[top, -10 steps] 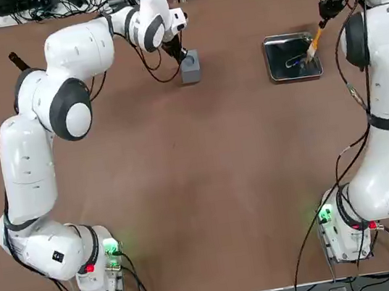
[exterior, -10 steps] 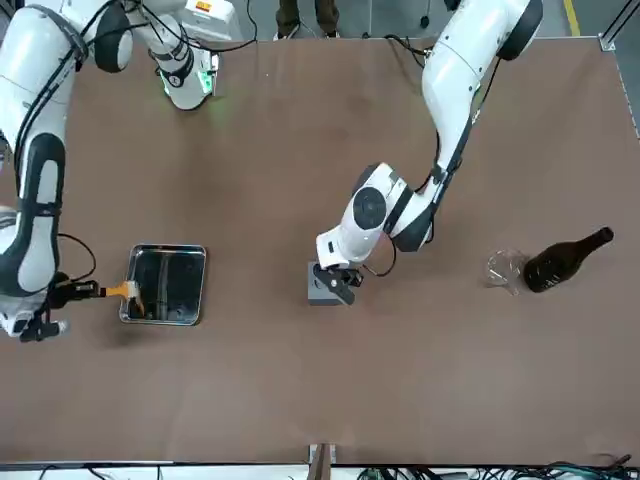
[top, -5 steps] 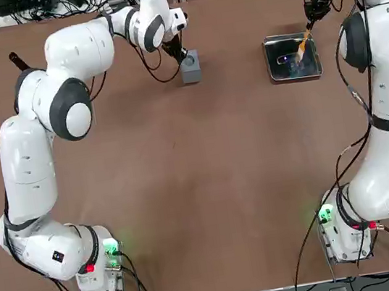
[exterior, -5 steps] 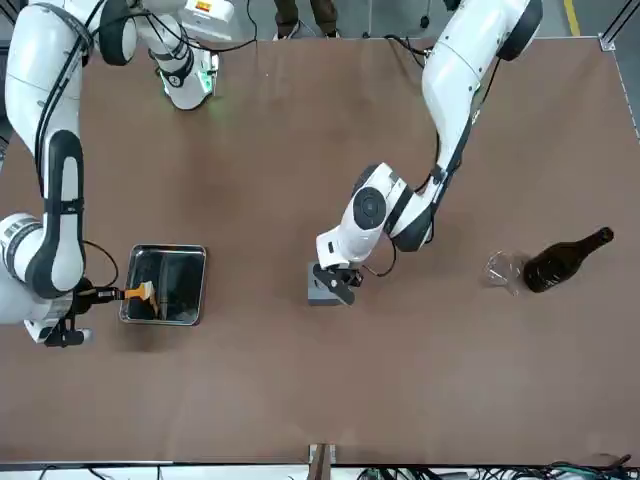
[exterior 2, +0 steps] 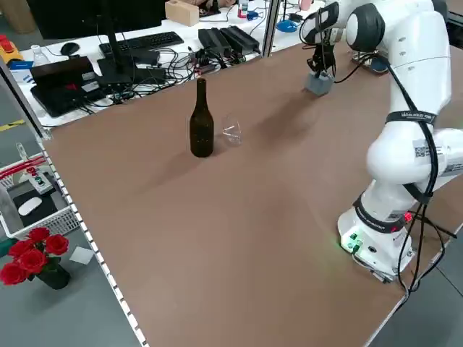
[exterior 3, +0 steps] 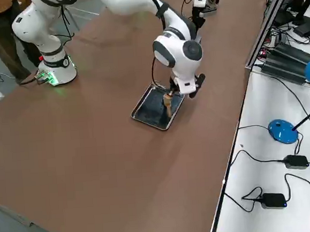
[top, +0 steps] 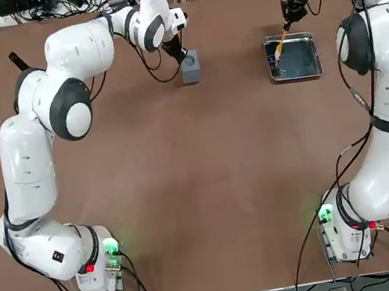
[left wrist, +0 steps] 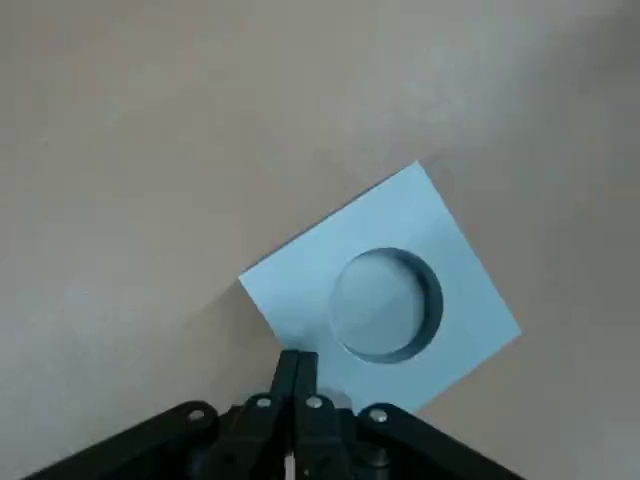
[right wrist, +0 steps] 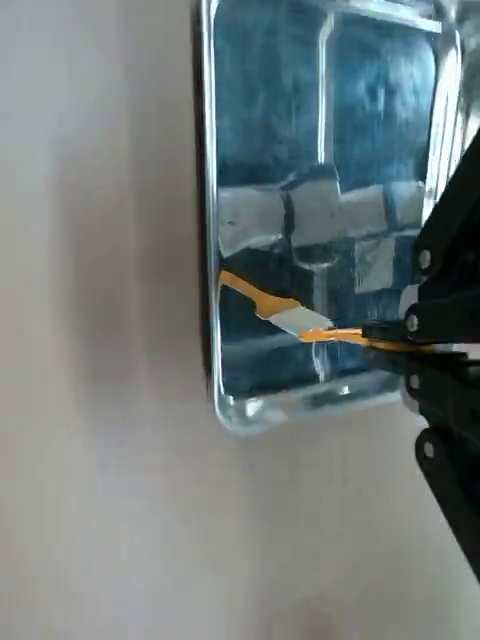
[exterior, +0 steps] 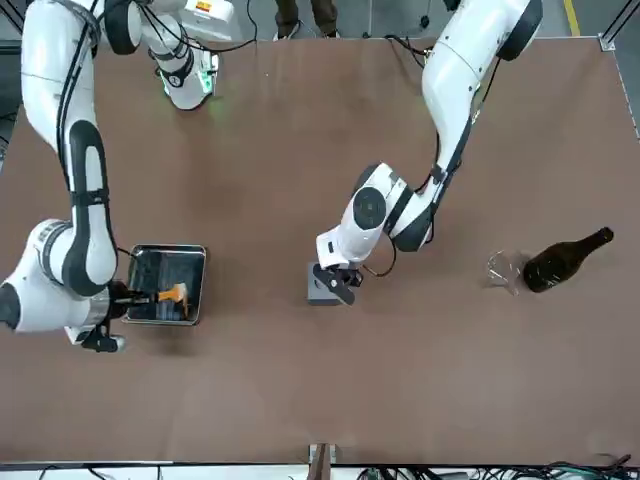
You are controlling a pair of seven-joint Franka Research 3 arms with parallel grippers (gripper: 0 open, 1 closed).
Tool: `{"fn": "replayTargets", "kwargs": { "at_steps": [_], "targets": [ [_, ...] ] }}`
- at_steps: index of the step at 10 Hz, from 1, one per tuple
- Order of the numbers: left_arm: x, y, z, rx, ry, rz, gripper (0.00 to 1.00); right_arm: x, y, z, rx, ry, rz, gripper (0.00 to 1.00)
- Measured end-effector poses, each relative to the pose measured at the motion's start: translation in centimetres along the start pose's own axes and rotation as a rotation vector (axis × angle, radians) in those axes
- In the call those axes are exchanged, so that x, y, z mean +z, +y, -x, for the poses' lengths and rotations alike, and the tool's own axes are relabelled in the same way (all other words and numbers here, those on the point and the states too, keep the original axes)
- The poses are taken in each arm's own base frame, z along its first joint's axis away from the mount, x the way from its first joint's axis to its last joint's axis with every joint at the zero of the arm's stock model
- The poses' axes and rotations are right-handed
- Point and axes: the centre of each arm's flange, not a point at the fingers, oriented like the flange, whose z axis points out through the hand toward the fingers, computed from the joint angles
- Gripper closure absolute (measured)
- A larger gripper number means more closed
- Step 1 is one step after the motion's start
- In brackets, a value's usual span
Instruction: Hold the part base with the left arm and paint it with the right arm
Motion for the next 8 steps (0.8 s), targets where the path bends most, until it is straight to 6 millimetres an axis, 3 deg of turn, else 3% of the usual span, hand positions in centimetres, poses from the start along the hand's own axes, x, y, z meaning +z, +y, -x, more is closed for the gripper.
{"fn": "replayTargets", "kwargs": {
  "at_steps": [2, 3, 6, 8],
  "targets": [
    [0.0, 0.0, 0.0, 0.000, 0.000, 0.000, 0.96, -0.3, -1.4, 0.3, 0.011, 0.001, -0.012, 0.95],
    [0.0, 0.0, 0.0, 0.000, 0.000, 0.000, 0.96, -0.3, -1.0, 0.5, 0.014, -0.002, 0.000, 0.95],
    [0.0, 0.0, 0.0, 0.000, 0.000, 0.000, 0.96, 1.2, 2.6, 0.6, -0.009, 0.001, 0.065, 0.95],
    [0.0, 0.0, 0.0, 0.000, 0.000, 0.000, 0.96, 0.5, 5.2, 0.7, -0.050, -0.001, 0.119, 0.95]
  ]
}}
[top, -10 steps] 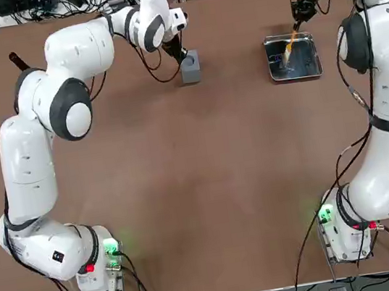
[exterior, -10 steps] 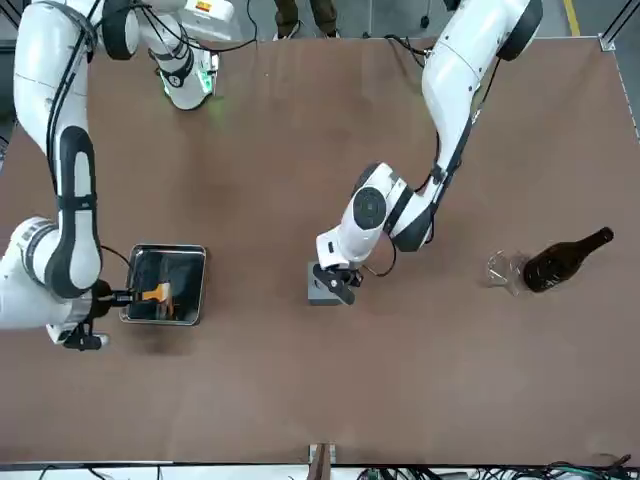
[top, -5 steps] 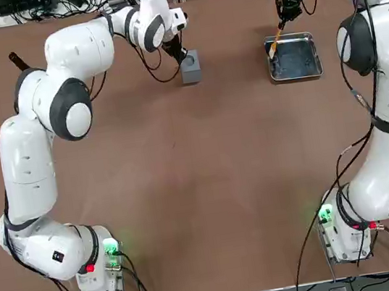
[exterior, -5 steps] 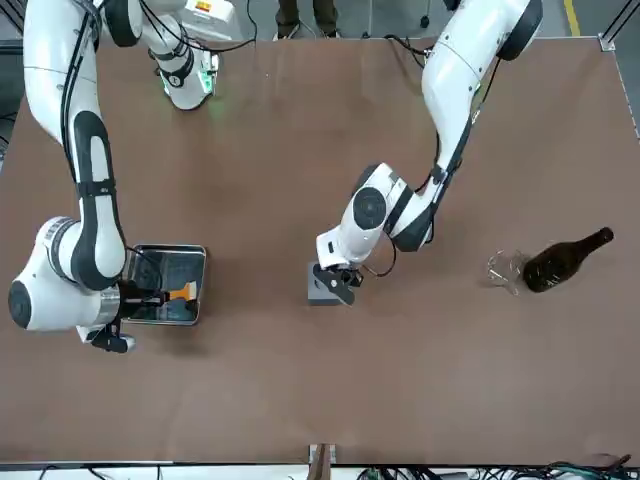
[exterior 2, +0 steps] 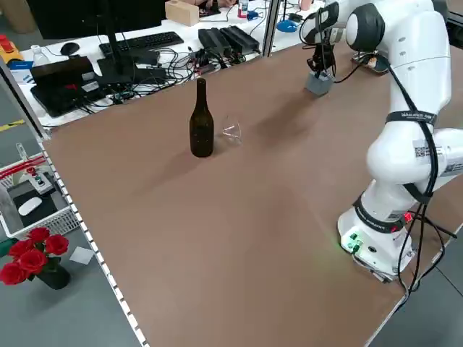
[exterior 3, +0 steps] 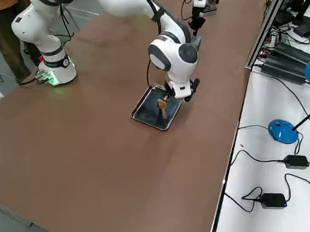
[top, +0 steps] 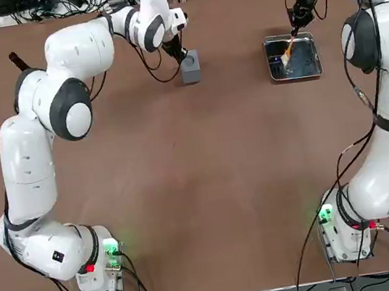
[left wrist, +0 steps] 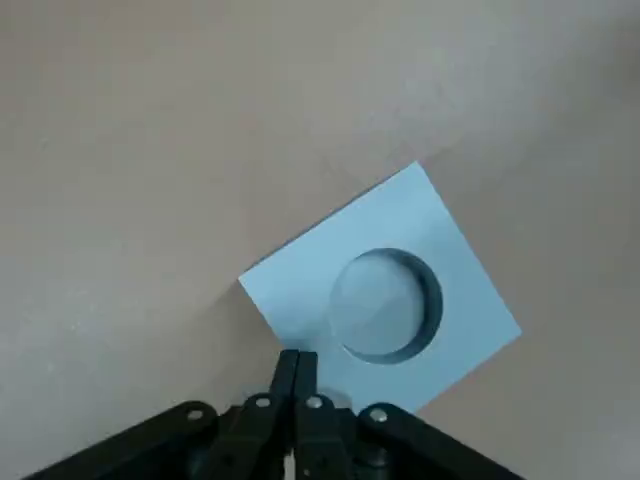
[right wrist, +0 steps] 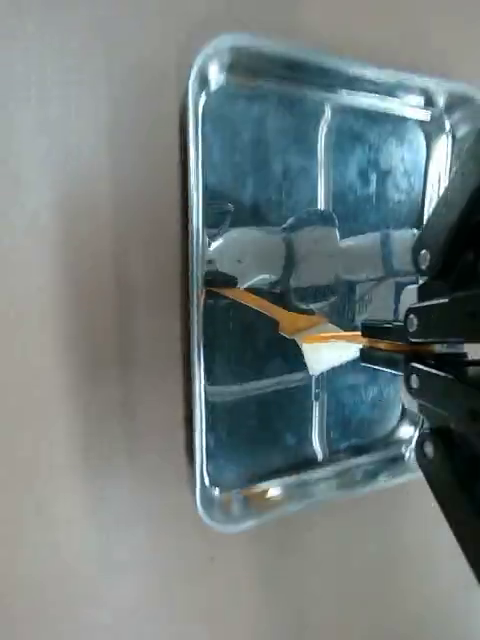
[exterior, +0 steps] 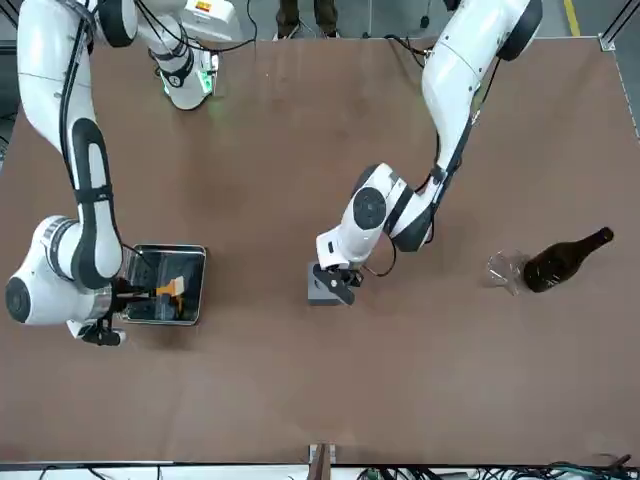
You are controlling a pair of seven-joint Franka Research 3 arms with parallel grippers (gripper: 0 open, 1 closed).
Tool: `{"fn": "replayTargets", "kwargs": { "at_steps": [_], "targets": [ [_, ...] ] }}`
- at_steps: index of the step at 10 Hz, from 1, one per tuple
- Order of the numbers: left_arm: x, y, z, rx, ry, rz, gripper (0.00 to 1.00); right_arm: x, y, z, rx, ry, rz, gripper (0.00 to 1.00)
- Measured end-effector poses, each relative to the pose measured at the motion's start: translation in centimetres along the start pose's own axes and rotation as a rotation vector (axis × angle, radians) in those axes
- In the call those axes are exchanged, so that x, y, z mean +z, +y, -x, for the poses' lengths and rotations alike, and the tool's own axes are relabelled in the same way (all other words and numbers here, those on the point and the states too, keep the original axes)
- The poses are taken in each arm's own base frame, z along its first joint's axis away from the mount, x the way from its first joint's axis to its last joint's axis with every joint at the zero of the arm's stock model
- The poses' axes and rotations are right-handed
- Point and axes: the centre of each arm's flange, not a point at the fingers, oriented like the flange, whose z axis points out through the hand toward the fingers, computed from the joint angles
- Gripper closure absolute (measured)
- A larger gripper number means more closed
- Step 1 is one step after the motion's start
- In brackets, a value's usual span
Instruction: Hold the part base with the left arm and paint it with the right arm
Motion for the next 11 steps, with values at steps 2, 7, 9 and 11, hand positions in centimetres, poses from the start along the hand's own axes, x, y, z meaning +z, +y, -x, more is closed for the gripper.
{"fn": "replayTargets", "kwargs": {
  "at_steps": [2, 7, 9, 11],
  "targets": [
    [0.0, 0.0, 0.0, 0.000, 0.000, 0.000, 0.96, -1.6, 2.5, 0.3, -0.032, 0.018, 0.075, 0.95],
    [0.0, 0.0, 0.0, 0.000, 0.000, 0.000, 0.95, -8.0, 2.0, 1.3, -0.094, 0.079, 0.118, 0.95],
    [0.0, 0.0, 0.0, 0.000, 0.000, 0.000, 0.95, -11.0, 0.4, 1.4, -0.168, 0.110, 0.061, 0.95],
    [0.0, 0.0, 0.0, 0.000, 0.000, 0.000, 0.95, -12.3, -1.4, 1.0, -0.304, 0.192, -0.105, 0.95]
  ]
}}
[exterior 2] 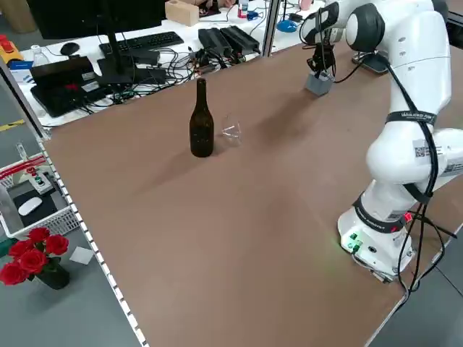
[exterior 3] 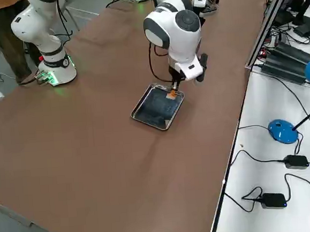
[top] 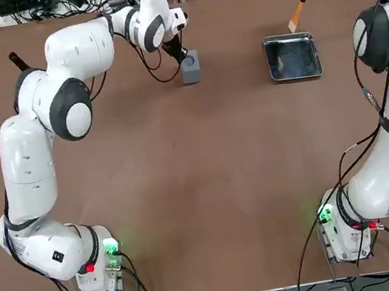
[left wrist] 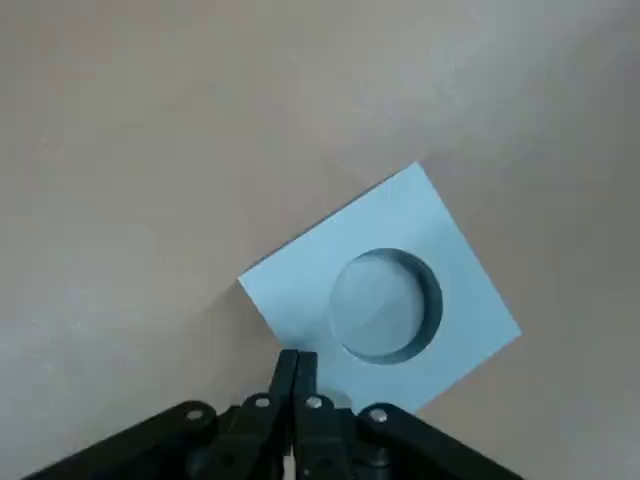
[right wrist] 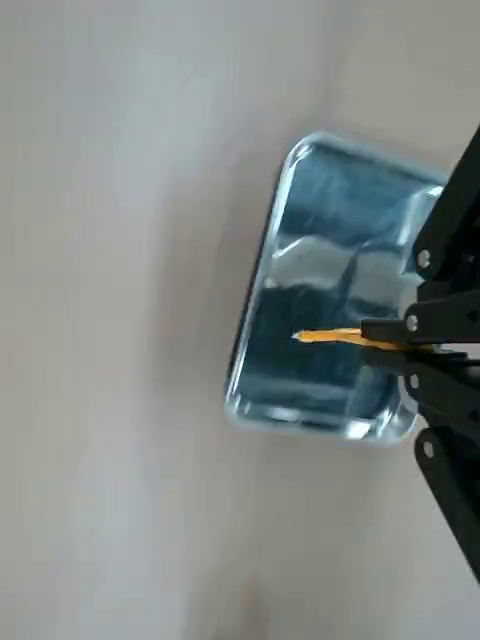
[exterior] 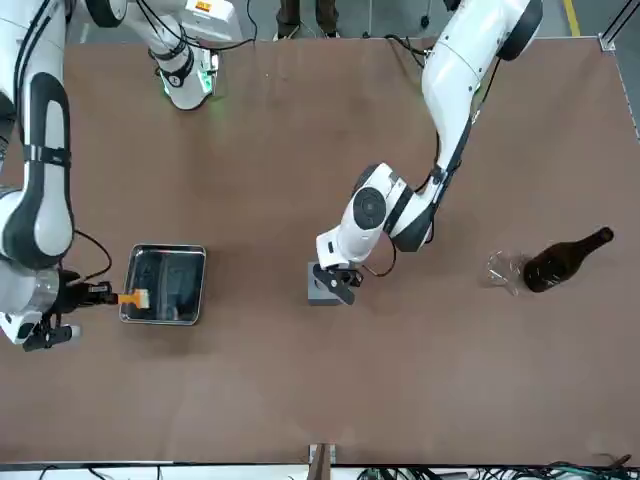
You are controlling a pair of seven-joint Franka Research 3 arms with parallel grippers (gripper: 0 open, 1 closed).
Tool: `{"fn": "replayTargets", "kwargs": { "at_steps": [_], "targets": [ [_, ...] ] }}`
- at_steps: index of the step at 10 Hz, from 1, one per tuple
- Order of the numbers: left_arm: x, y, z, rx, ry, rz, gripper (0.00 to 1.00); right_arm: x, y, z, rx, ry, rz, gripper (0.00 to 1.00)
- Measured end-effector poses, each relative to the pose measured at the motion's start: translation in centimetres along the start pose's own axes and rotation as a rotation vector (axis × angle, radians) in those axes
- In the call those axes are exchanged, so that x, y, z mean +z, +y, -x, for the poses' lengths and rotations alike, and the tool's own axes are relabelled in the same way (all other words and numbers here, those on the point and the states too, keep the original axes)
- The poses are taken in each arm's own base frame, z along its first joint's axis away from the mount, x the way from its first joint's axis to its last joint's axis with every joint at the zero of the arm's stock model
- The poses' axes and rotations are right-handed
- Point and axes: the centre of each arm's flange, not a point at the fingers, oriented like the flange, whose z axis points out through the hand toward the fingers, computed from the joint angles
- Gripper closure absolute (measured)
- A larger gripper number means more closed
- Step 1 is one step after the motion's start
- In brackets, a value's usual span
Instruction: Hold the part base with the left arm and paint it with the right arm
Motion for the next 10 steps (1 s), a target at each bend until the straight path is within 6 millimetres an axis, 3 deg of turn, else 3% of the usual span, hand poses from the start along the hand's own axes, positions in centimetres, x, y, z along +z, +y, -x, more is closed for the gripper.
{"fn": "replayTargets", "kwargs": {
  "at_steps": [6, 7, 10],
  "targets": [
    [0.0, 0.0, 0.0, 0.000, 0.000, 0.000, 0.95, 0.4, -3.1, -1.9, -0.445, 0.309, -0.338, 0.95],
    [0.0, 0.0, 0.0, 0.000, 0.000, 0.000, 0.95, 1.7, -3.3, -1.9, -0.490, 0.319, -0.366, 0.95],
    [0.0, 0.0, 0.0, 0.000, 0.000, 0.000, 0.95, 8.5, -5.1, -2.5, -0.668, 0.386, -0.488, 0.95]
  ]
}}
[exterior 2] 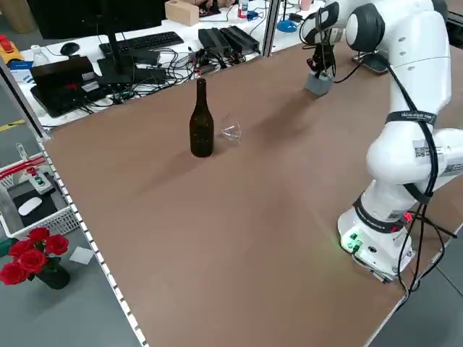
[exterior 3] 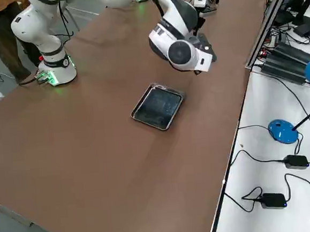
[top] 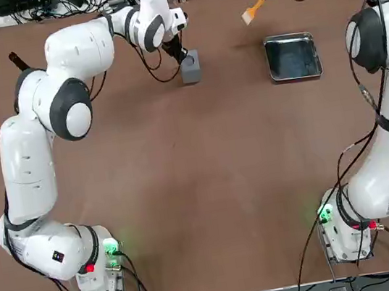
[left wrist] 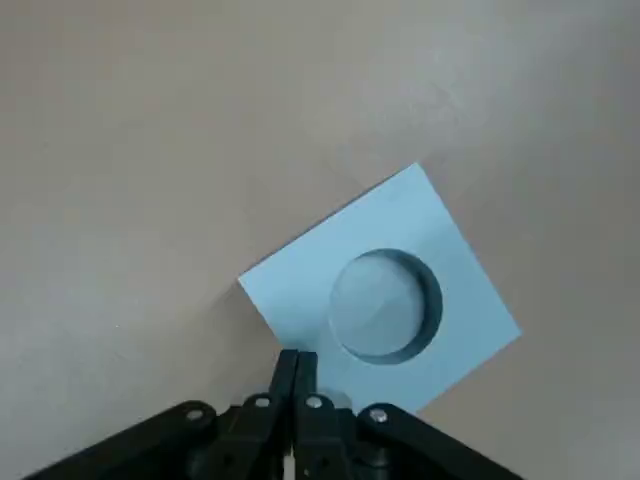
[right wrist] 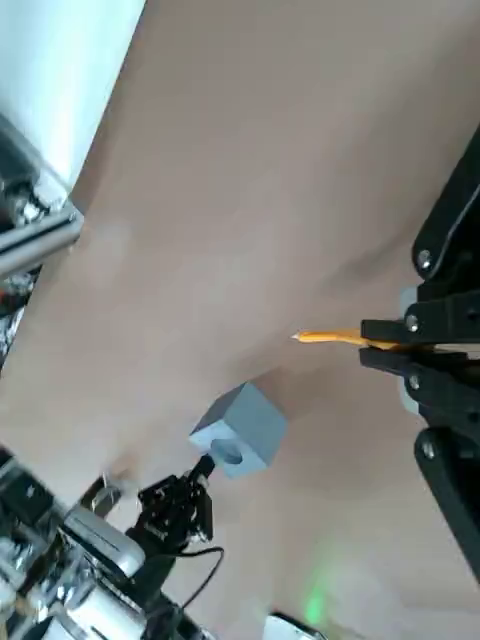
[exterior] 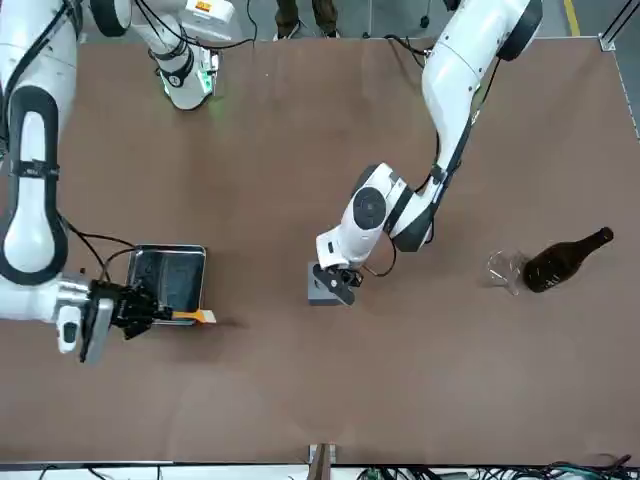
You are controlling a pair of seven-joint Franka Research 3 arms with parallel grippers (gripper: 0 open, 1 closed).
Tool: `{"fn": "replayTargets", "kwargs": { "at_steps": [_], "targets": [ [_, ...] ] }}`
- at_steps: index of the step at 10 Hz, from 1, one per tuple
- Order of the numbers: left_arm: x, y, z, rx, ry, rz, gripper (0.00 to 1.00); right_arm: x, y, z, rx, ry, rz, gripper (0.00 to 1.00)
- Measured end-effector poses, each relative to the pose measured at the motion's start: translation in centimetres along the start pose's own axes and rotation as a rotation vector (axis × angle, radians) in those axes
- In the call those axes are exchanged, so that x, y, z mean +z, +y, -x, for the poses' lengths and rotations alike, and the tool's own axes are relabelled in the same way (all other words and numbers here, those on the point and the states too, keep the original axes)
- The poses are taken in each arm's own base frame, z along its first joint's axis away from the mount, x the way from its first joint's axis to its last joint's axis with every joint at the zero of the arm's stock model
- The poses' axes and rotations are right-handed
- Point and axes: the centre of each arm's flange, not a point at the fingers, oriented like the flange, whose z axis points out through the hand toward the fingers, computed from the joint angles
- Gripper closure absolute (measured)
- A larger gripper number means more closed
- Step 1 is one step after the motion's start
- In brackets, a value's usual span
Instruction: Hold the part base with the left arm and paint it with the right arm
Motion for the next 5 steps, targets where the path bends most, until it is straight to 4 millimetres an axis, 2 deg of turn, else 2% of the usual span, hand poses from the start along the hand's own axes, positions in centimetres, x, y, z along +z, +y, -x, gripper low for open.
{"fn": "replayTargets", "kwargs": {
  "at_steps": [2, 5],
  "targets": [
    [0.0, 0.0, 0.0, 0.000, 0.000, 0.000, 0.95, 4.0, 1.6, 2.9, -0.133, 0.112, -0.090, 0.95],
    [0.0, 0.0, 0.0, 0.000, 0.000, 0.000, 0.95, 10.1, 2.0, 4.7, -0.329, 0.277, -0.155, 0.95]
  ]
}}
